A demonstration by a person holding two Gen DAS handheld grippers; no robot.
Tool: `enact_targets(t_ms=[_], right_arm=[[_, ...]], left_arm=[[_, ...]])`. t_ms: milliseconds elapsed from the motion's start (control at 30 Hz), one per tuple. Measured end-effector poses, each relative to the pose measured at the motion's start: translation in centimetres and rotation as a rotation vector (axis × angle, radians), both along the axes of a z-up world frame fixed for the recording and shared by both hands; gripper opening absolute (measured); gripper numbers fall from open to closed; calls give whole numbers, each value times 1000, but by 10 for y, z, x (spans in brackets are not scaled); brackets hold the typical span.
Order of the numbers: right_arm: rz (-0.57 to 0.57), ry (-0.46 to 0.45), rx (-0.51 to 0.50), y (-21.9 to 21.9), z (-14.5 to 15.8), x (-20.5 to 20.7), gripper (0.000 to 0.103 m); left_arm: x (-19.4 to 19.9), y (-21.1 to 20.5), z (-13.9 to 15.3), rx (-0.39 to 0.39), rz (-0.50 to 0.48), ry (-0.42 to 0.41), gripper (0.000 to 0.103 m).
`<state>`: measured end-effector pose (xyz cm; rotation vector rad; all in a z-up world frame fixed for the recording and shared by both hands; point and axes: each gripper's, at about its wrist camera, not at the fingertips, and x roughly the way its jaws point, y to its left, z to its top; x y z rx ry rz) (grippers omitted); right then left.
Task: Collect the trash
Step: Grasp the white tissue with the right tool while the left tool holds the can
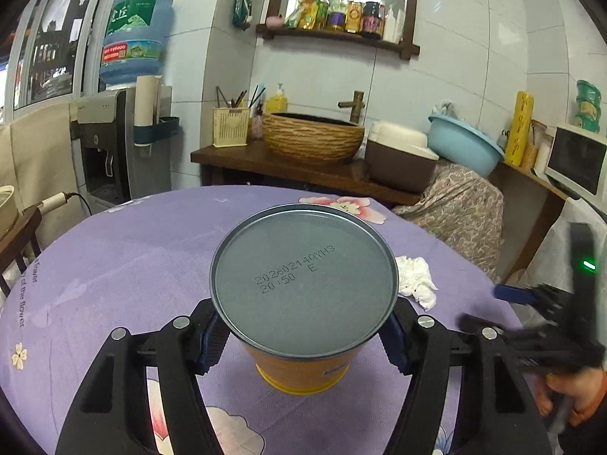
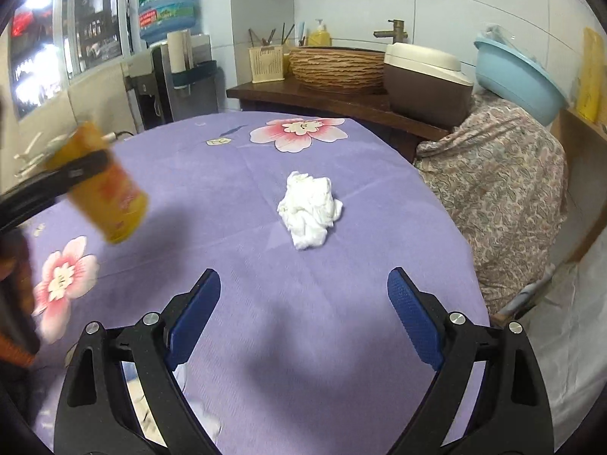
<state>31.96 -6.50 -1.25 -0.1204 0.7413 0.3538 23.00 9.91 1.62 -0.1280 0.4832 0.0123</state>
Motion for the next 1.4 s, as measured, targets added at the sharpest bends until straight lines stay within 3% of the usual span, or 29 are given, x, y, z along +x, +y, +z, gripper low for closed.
enact_targets(t_ms=[233,367,567,600,667,733,1067,1400], right_arm=[[-61,111,-7,22,-26,78,89],[-88,142,-29,29,-36,100,87],[-83,181,-33,33,-43,110,63],[-84,180,-28,33,-43,109,51],[-90,152,-42,35,-39,103,40],[-70,120,-34,34,-32,92,36],[-20,21,84,-13,6,-1,36],[-158,-35,132,-123,2,-109,36]], left_arm=[[0,4,3,-22,-19,-8,66],[-1,8,4,-35,-19,-11,66],[-1,9,1,-27,-14,2,66],[-2,9,0,-23,-12,2,66],[-2,9,-1,-19,-11,4,66],[-2,9,-3,-18,-11,8,66],[-1,-3,-11,-12,-48,28,66],[-17,-47,-3,15,-134,-28,66]])
